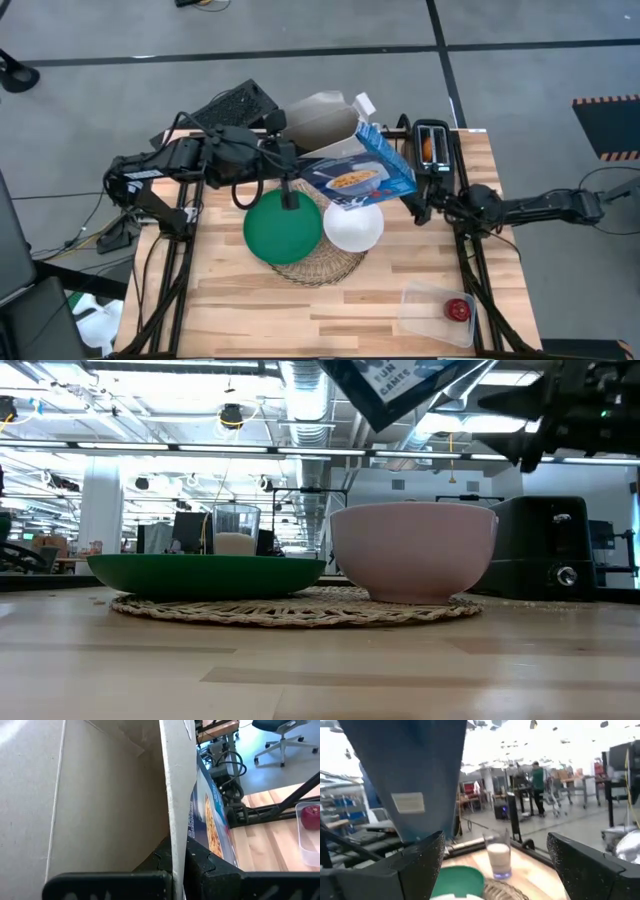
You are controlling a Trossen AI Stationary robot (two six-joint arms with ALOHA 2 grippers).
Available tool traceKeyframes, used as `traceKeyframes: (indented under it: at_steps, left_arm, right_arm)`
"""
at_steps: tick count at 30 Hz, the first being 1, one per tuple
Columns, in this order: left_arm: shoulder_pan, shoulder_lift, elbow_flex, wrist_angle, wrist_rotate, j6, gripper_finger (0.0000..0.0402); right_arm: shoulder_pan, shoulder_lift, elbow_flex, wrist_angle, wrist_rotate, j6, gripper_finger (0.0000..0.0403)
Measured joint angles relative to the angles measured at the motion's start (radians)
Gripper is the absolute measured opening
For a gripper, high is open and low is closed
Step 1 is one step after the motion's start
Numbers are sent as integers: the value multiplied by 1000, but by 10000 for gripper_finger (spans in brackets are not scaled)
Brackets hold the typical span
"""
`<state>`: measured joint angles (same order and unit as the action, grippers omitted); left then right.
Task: Arrange a breakfast setting
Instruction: Pour the cereal into the white bowl from the cereal box
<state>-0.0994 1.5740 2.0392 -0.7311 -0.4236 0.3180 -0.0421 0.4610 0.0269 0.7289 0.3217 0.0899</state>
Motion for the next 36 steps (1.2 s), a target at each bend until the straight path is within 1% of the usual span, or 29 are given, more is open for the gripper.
traceKeyframes:
  at_steps: [3,8,9,11,13,14,18,24,27,31,36]
  left_arm:
    - [0,0,0,3,0,0,0]
    - [0,0,0,24,0,1,0]
    - [0,0,0,29,0,1,0]
    - [0,11,0,43,-1,2,0]
    - [0,18,0,53,22,4,0]
    - [0,26,0,54,36,4,0]
    - [0,47,-1,63,38,18,0]
    - [0,50,0,105,45,35,0]
    - [0,50,0,111,42,40,0]
    - [-1,52,0,114,38,45,0]
    - [0,52,0,129,33,52,0]
  right_arm:
    - [0,5,1,13,8,14,375]
    - [0,4,1,14,-7,10,375]
    - [2,6,1,14,-29,10,375]
    - [3,27,1,35,-119,-5,375]
    - [4,60,1,104,-186,-14,375]
    - [3,76,1,141,-189,-25,375]
    - [3,129,1,258,-207,-92,375]
    - [2,196,1,386,-235,-114,374]
    - [4,229,1,407,-277,-110,373]
    - [3,264,1,413,-289,-114,373]
    - [1,280,2,458,-350,-126,373]
